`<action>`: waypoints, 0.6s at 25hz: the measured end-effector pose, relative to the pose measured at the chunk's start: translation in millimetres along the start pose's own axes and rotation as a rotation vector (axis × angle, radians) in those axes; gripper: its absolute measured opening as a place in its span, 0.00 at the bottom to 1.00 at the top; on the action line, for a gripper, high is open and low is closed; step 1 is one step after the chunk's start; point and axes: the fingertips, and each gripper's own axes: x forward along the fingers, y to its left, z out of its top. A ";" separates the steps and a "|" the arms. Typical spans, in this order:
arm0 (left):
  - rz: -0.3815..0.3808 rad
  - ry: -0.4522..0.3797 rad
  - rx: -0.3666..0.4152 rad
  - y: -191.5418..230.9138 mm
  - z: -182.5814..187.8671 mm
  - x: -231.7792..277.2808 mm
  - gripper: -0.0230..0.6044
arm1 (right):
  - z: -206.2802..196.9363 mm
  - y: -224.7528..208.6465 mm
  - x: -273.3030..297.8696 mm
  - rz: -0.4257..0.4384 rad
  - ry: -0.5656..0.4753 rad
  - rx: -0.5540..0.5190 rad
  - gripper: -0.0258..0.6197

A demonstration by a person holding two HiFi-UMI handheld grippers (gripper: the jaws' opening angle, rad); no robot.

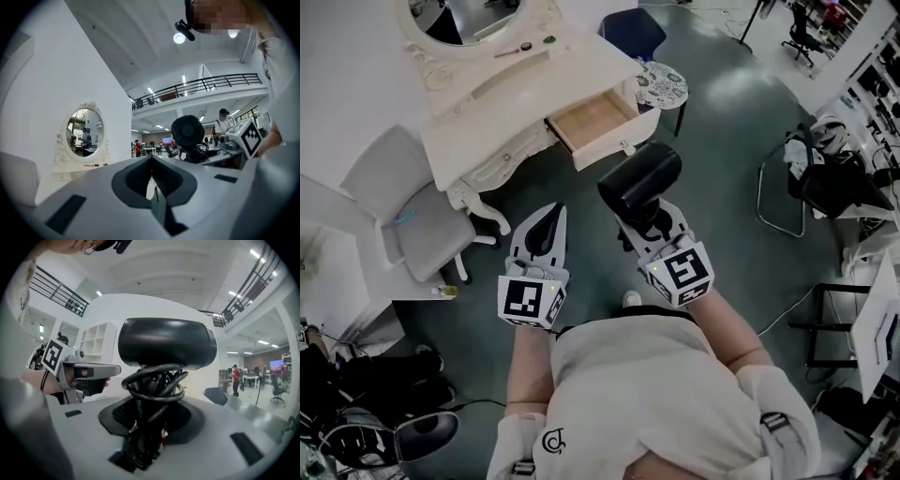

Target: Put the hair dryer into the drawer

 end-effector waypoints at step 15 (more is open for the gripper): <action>0.059 0.059 0.011 29.7 -28.5 173.0 0.05 | -19.5 -155.2 97.6 0.055 0.048 -0.042 0.28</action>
